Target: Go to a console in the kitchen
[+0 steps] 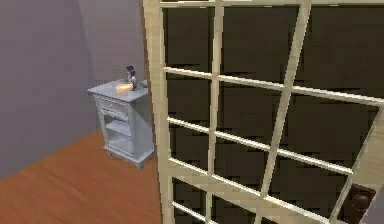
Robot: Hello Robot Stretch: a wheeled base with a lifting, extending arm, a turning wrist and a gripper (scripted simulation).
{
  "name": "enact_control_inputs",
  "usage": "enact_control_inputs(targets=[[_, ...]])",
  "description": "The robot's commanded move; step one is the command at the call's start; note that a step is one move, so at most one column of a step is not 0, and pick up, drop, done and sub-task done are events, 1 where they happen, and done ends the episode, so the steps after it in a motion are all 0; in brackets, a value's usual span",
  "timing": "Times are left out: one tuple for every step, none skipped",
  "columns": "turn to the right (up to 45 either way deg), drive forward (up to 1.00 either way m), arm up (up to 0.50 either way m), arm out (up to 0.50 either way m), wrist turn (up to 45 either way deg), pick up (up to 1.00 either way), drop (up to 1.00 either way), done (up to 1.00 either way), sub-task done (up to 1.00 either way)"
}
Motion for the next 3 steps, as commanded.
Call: enact_control_inputs(targets=[[-21.0,0.0,0.0,0.0,0.0,0.0,0.0,0.0,0.0],[0.0,0.55,0.0,0.0,0.0,0.0,0.0,0.0,0.0],[-36.0,0.0,0.0,0.0,0.0,0.0,0.0,0.0,0.0]])
